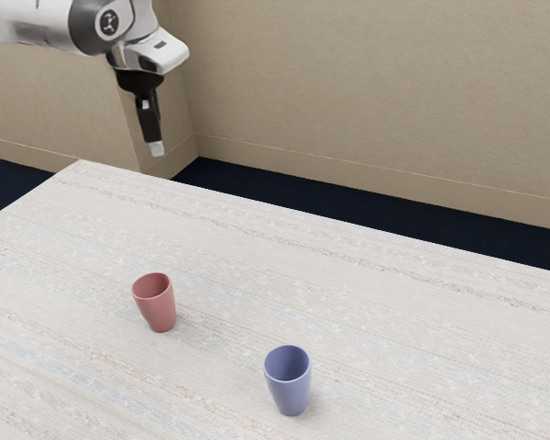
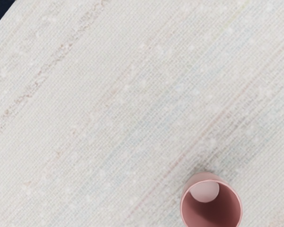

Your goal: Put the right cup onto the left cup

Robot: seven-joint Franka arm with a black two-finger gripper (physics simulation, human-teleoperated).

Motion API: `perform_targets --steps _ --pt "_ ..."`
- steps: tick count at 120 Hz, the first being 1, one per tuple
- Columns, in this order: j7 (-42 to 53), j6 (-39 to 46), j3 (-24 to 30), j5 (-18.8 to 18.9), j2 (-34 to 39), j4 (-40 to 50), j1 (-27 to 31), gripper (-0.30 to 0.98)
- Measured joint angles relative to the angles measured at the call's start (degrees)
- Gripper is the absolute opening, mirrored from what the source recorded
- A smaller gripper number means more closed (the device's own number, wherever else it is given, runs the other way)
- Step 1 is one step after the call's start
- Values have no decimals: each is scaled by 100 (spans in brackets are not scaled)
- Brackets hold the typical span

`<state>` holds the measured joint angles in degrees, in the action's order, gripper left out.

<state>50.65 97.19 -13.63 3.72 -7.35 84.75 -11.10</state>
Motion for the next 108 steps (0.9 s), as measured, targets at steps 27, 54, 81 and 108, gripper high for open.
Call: perform_targets --steps 27,54,81,108 --pt "156 287 49 -63 -264 144 -1049 69" --pt "117 1038 80 -67 -770 700 -1645 69" --pt "-40 1582 151 -85 -970 970 -2111 69" --pt "-300 1960 504 -107 -835 1540 -2245 69"
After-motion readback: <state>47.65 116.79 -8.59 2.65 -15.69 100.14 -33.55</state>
